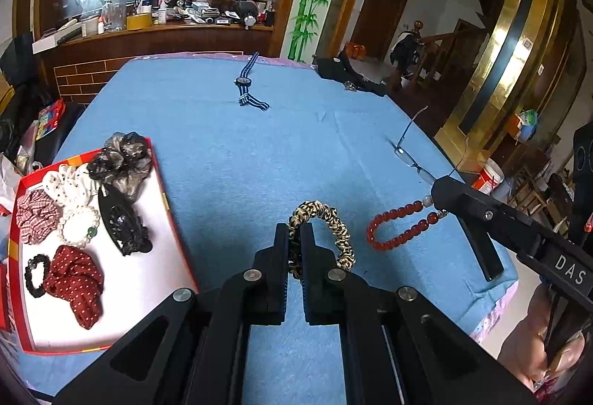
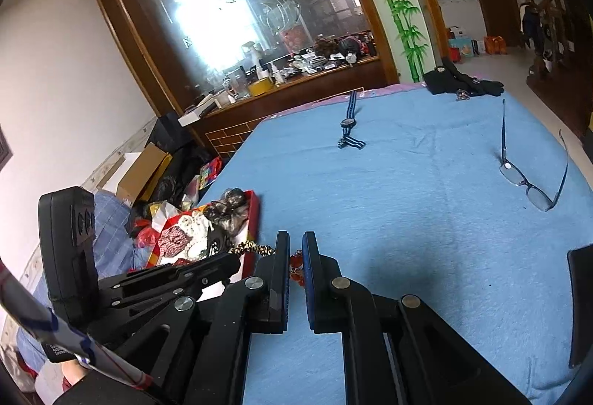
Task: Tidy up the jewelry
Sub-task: 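Carry the leopard scrunchie and red bead bracelet with both tools over the tray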
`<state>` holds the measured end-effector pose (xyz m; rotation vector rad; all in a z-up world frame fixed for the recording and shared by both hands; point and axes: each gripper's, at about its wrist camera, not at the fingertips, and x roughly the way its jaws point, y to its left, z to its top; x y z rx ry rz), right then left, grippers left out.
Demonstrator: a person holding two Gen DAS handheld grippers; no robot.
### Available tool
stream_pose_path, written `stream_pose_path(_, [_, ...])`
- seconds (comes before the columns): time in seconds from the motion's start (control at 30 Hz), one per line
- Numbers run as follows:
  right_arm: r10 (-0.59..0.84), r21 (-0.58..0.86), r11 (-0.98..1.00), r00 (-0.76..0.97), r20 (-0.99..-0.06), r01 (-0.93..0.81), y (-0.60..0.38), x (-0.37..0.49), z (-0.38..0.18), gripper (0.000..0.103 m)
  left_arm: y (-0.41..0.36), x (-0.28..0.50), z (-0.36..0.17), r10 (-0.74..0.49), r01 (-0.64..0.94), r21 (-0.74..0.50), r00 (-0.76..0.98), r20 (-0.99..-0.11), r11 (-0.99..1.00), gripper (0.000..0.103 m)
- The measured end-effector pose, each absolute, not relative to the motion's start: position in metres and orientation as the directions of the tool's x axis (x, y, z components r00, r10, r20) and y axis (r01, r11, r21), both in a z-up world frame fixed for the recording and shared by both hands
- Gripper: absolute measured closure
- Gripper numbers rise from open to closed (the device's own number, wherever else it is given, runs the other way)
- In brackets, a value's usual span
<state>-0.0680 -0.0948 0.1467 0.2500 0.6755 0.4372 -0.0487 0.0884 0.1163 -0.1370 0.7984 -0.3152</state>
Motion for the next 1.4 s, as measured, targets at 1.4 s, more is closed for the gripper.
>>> stream_pose_path(1.4, [0.643, 0.349, 0.713, 0.369, -0.671, -0.608, 0.102, -0.040, 0.100, 0.095, 0.314, -0.109, 0.075, -0.072, -0.182, -0.275, 0.700, -0.710, 0.944, 0.097])
